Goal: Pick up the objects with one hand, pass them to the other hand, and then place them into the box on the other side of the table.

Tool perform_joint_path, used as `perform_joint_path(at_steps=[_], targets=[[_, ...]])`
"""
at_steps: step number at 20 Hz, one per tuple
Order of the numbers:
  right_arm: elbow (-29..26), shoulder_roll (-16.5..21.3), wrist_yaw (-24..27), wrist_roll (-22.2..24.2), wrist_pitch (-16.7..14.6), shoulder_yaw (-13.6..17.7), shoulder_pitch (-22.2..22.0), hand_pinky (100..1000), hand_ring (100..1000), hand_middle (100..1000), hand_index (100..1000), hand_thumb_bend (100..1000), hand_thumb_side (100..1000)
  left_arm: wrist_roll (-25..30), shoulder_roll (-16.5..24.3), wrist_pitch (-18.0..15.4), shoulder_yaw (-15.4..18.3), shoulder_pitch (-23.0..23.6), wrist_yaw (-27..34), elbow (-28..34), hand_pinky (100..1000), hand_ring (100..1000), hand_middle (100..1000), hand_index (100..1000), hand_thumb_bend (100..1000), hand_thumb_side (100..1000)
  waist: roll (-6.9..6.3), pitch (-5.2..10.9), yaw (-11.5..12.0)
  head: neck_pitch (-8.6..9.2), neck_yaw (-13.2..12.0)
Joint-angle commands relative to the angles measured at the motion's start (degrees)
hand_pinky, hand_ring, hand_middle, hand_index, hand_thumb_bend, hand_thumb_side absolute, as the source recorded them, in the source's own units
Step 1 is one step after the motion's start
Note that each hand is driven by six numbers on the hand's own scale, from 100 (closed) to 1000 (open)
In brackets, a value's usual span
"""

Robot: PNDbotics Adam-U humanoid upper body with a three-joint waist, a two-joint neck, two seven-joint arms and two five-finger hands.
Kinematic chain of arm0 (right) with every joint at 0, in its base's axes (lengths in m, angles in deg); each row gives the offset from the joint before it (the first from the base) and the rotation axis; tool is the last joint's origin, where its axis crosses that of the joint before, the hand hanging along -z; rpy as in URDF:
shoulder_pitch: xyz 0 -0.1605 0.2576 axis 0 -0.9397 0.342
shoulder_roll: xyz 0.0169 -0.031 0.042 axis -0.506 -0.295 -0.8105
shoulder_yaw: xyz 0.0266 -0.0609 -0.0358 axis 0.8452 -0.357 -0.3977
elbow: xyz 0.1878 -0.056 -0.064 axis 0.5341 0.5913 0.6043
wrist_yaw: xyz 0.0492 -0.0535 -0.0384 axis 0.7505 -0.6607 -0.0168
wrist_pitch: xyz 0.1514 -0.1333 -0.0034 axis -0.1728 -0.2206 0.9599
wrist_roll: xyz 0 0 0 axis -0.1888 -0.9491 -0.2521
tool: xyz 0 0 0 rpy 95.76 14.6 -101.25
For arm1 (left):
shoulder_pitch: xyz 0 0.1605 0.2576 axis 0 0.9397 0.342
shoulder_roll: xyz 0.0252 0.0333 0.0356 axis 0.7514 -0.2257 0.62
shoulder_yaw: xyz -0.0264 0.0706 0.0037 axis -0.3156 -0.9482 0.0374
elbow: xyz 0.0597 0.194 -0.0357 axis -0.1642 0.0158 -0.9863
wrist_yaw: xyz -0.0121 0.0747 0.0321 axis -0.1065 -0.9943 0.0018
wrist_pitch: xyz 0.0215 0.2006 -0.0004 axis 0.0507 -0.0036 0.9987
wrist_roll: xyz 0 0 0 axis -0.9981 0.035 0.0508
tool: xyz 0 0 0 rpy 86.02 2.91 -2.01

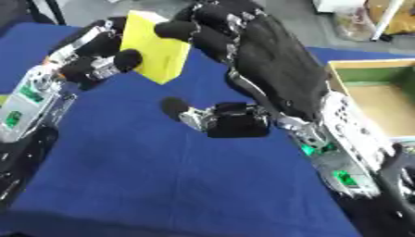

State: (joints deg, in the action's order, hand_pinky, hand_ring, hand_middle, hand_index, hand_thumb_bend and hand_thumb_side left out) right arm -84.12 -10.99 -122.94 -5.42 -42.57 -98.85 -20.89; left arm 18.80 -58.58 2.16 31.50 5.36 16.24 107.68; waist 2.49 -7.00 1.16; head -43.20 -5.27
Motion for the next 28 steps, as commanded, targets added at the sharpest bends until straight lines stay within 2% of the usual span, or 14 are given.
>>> perform_joint_path(at_steps=[1,6,10,17,21,28], targets=[[0.2,0.0,-1.3,-2.5,1.4,-0.1,0.4,774,708,666,824,405,387,-1.7,1.2,0.7,-0.1,-0.9,1.9,0.4,717,614,551,645,512,370,-0.25,0.17,0.1,0.57,0.2],[1.5,-0.7,-2.3,-6.7,4.5,-1.1,0.2,760,696,645,820,406,380,-3.3,1.0,1.4,-0.5,-1.1,3.8,0.8,719,615,552,645,510,369,-0.22,0.16,0.1,0.62,0.3],[2.8,-1.1,-2.1,-8.8,5.5,-2.0,0.1,747,683,633,814,403,375,-4.2,1.3,1.7,-1.1,-1.2,4.7,1.2,721,615,552,646,508,367,-0.26,0.15,0.2,0.56,0.3],[4.3,-1.1,-0.8,-10.2,5.1,-2.6,0.1,730,656,608,778,400,357,-4.3,2.3,1.5,-2.8,-1.8,5.7,2.4,726,617,554,649,503,371,-0.26,0.16,0.2,0.58,0.3],[4.5,-0.8,0.1,-10.1,4.7,-2.7,0.4,729,647,599,768,408,353,-2.6,2.6,0.8,-3.4,-2.1,6.1,3.3,743,626,562,657,454,385,-0.24,0.18,0.1,0.58,0.2],[4.2,-0.4,0.0,-10.2,4.8,-2.6,0.5,728,649,602,773,407,353,0.3,3.4,-0.6,-3.9,-1.8,5.8,3.9,746,627,563,658,446,387,-0.32,0.13,-0.2,0.53,0.2]])
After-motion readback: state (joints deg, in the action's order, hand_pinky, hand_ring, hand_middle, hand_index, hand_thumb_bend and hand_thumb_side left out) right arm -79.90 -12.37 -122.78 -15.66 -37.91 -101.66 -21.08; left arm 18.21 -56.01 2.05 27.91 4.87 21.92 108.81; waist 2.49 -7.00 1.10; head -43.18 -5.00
